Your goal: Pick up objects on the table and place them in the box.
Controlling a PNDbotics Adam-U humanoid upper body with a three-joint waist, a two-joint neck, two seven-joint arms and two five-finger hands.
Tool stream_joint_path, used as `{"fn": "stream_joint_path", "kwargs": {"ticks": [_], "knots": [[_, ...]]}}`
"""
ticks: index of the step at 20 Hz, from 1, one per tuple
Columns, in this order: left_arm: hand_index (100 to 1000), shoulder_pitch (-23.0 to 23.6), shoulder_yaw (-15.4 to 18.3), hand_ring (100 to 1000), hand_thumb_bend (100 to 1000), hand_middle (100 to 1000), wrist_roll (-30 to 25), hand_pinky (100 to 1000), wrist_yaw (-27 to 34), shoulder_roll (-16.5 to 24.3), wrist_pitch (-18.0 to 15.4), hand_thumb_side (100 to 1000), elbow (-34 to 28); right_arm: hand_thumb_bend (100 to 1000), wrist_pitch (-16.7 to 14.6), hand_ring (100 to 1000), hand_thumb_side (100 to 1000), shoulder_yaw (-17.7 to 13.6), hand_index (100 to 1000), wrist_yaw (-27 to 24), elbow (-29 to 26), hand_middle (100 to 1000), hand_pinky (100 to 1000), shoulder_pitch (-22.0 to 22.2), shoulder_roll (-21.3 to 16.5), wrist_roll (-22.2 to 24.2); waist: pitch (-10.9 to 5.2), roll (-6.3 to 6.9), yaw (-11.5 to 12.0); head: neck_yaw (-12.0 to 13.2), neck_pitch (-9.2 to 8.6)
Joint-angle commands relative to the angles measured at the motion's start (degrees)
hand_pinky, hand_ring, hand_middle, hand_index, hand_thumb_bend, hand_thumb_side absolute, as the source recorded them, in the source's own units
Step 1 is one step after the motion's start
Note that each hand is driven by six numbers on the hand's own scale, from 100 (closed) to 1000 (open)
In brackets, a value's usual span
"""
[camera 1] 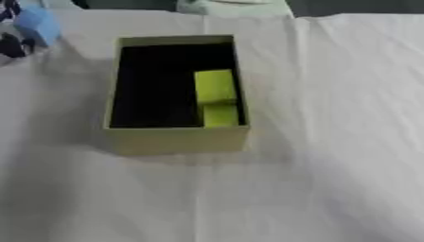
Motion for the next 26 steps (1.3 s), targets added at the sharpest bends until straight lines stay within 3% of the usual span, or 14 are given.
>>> {"fn": "stream_joint_path", "kwargs": {"ticks": [1, 5, 8, 9, 10, 12, 19, 26], "knots": [[697, -0.8, 0.2, 566, 345, 614, 0.9, 331, 0.7, 1.8, 0.2, 100, -0.3, 100, 0.1, 751, 939, -0.4, 881, -0.3, -0.9, 433, 815, -0.9, -1.7, 0.1, -1.77, 0.05, 0.2, -0.2, -0.45], [681, -0.7, 0.3, 535, 319, 589, 1.6, 270, 1.5, 1.7, 0.4, 100, -0.1, 100, 0.0, 751, 939, -0.4, 881, -0.2, -0.9, 433, 815, -0.8, -1.5, 0.2, -2.1, -0.07, 0.2, -0.2, -0.21], [808, -0.6, 0.1, 591, 430, 715, 1.5, 378, 2.2, 1.7, -0.1, 100, 0.0, 100, 0.0, 752, 938, -0.5, 879, -0.1, -0.9, 433, 815, -0.8, -1.5, 0.2, -2.26, -0.15, 0.2, -0.1, 0.02], [808, -0.6, 0.1, 591, 430, 715, 1.3, 378, 2.3, 1.8, -0.3, 100, -0.1, 100, 0.0, 752, 938, -0.5, 879, -0.1, -0.9, 433, 815, -0.7, -1.5, 0.2, -2.29, -0.18, 0.2, -0.1, 0.08], [880, -0.6, 0.1, 675, 489, 808, 1.1, 475, 2.3, 1.9, -0.7, 100, -0.2, 100, 0.1, 751, 938, -0.5, 879, 0.0, -0.9, 432, 815, -0.7, -1.6, 0.2, -2.31, -0.18, 0.3, 0.0, 0.29], [913, -0.6, 0.1, 755, 523, 870, 0.8, 562, 2.1, 2.2, -1.5, 100, -0.6, 100, 0.1, 751, 939, -0.5, 880, 0.0, -0.9, 432, 815, -0.6, -1.6, 0.3, -2.33, -0.17, 0.5, 0.2, 0.76], [879, -0.3, -0.3, 761, 441, 877, 5.0, 525, 2.7, 2.1, -5.8, 100, -3.1, 100, 0.2, 751, 942, -0.5, 880, -0.2, -0.9, 429, 815, -0.5, -1.6, 0.3, -2.39, -0.18, 0.6, 0.8, 1.25], [811, -0.9, -1.5, 736, 357, 874, 2.9, 467, 4.2, 1.2, -8.2, 100, -3.0, 100, 0.1, 751, 943, -0.4, 880, -0.2, -0.9, 426, 816, -0.9, -1.5, 0.4, -2.1, -0.28, 0.2, 1.0, 1.02]]}}
